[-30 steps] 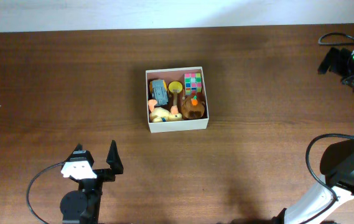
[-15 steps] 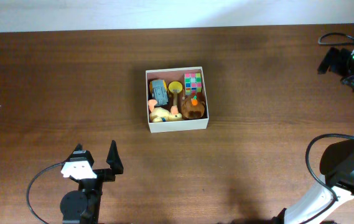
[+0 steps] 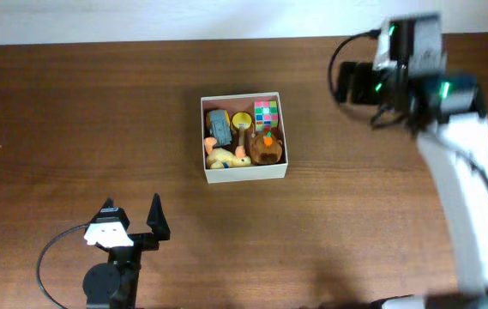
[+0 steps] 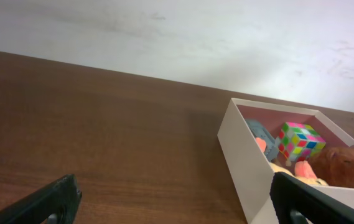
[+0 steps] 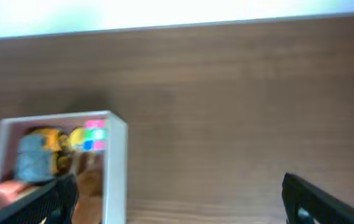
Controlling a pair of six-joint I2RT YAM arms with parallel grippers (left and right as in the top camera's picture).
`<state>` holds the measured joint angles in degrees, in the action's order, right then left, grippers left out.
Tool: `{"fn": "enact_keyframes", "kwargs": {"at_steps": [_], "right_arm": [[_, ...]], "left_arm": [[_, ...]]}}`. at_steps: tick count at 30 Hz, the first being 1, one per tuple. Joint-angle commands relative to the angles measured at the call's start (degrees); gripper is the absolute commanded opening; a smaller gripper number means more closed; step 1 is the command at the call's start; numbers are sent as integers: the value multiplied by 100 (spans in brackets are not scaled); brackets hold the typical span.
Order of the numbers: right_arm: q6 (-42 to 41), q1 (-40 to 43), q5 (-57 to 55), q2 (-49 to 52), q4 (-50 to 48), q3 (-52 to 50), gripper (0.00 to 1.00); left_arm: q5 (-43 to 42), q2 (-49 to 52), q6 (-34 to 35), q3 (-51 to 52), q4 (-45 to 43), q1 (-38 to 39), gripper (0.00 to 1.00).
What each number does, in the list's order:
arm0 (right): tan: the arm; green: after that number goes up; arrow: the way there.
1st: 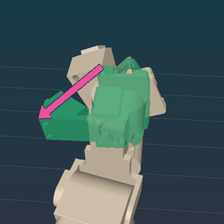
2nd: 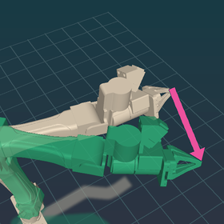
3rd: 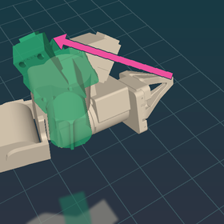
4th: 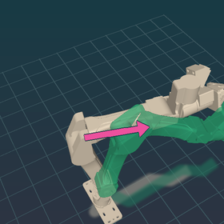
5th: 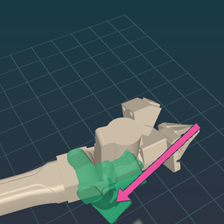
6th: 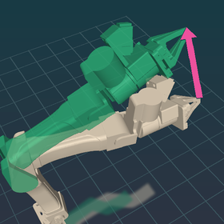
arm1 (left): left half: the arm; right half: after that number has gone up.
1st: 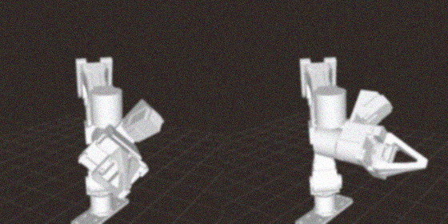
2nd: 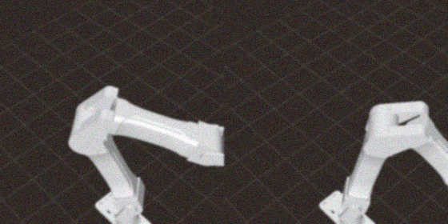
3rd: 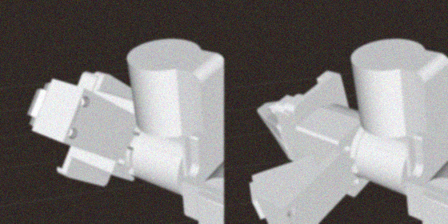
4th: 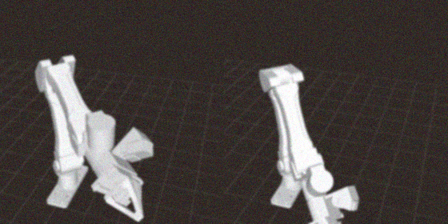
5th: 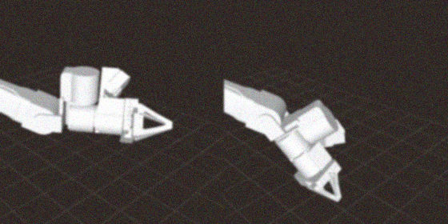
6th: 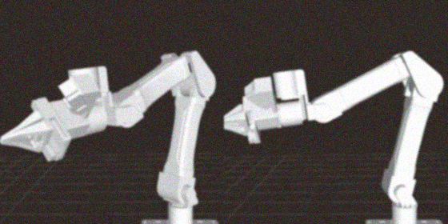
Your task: Pack container
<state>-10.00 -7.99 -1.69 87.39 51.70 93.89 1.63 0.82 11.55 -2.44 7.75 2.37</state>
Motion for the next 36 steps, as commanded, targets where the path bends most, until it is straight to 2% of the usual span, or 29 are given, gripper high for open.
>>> {"fn": "enact_keyframes", "kwargs": {"at_steps": [1, 5, 14, 18, 21, 28, 36], "right_arm": [[28, -57, -85, -1266, -780, -1475, 99], [81, -52, -48, -2424, -1628, -2743, 99], [337, -52, -48, -4367, -2774, -4638, 99], [404, -50, -52, -5217, -3504, -5480, 99], [417, 81, -44, -6133, -4236, -6474, 99], [413, 323, -4, -7637, -4603, -7805, 99], [398, 326, 109, -8480, -4857, -8653, 99]], "left_arm": [[-81, -52, -114, 48, -4, -28, 99], [-81, -52, -114, 48, -4, -28, 99], [-81, -52, -114, 48, -4, -28, 99], [-81, -52, -114, 48, -4, -28, 99], [-83, -52, -114, 48, -4, -28, 99], [-83, -52, -114, 48, -4, -28, 99], [-81, -52, -114, 48, -4, -28, 99]]}}
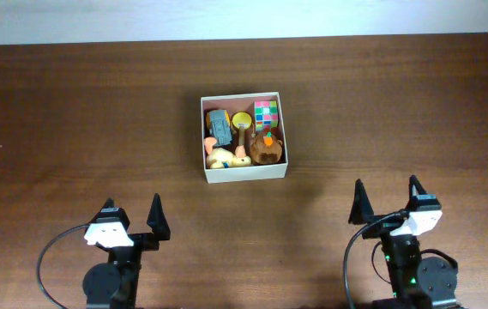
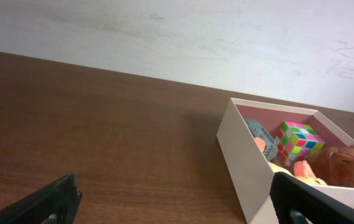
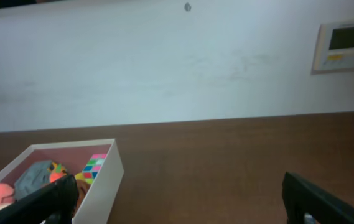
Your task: Pack container
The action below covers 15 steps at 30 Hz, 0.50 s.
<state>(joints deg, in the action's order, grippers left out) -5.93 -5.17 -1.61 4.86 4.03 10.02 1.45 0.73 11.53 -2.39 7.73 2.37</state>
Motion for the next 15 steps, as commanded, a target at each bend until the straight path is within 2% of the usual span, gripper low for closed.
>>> {"fn": "enact_keyframes", "kwargs": {"at_steps": [1, 10, 15], "right_arm": [[-9, 42, 144, -313, -146, -361, 99], [-7, 33, 326, -468, -1108, -970, 99], [-4, 33, 282, -468, -1099, -970, 99]], "left_arm": [[-63, -44, -111, 44, -2, -28, 99], [-66, -44, -111, 44, -2, -28, 99], [-63, -44, -111, 44, -2, -28, 99]]}}
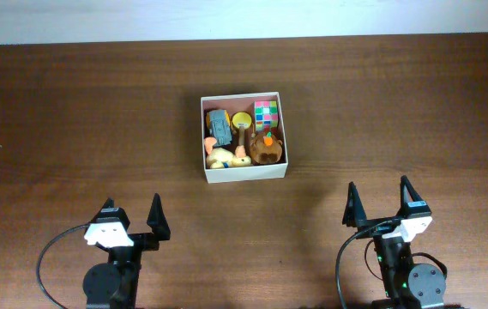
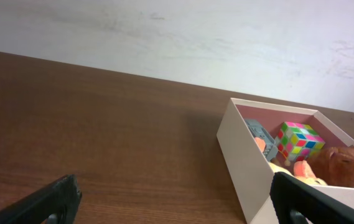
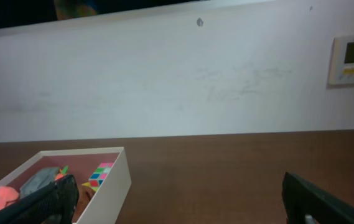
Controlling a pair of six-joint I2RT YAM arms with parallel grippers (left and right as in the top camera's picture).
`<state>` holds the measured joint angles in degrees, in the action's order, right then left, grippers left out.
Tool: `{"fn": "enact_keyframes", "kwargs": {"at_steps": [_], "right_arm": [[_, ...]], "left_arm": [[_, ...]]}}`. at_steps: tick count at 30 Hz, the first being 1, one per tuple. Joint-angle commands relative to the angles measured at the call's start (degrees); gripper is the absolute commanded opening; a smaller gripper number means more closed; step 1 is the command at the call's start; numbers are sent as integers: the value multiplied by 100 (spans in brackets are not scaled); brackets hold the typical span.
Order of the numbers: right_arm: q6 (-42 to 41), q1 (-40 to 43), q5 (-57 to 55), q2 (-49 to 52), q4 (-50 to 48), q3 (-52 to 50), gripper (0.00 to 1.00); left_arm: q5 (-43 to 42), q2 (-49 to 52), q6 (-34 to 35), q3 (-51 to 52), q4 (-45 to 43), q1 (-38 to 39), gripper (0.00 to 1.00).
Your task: Pack container
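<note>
A white square box (image 1: 245, 176) sits mid-table, filled with toys: a colourful cube (image 1: 266, 112), a grey-blue toy (image 1: 219, 126), a yellow piece (image 1: 241, 120), a brown plush with an orange top (image 1: 266, 148) and a tan figure (image 1: 224, 158). The box also shows in the left wrist view (image 2: 245, 168) and the right wrist view (image 3: 111, 183). My left gripper (image 1: 131, 216) rests open at the front left. At the front right my right gripper (image 1: 381, 202) is open too. Both are empty and well short of the box.
The brown wooden table (image 1: 72, 112) runs to a white wall (image 3: 164, 81) at the back. A small wall panel with a display hangs at the right of the right wrist view. Black cables loop beside both arm bases.
My right gripper has shifted a little to the left at the front right and its view has tilted slightly. The left arm and the box have not moved.
My right arm was stretched out high over the back right of the table, open, to the right of the box. Then it was folded down at the front right edge, where it still rests. The left gripper stayed open at the front left throughout.
</note>
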<state>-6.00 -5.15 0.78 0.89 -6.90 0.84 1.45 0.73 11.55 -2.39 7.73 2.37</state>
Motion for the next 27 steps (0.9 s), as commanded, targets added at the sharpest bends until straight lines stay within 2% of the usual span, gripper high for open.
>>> {"fn": "enact_keyframes", "kwargs": {"at_steps": [1, 8, 27], "right_arm": [[0, 31, 26, -70, 90, -52, 99], [-2, 31, 26, -70, 1154, -52, 99], [-2, 35, 28, -70, 1141, -52, 99]], "left_arm": [[-63, -44, -114, 42, -2, -28, 99], [-66, -44, -114, 44, -2, -28, 99], [-63, -44, -114, 44, -2, -28, 99]]}}
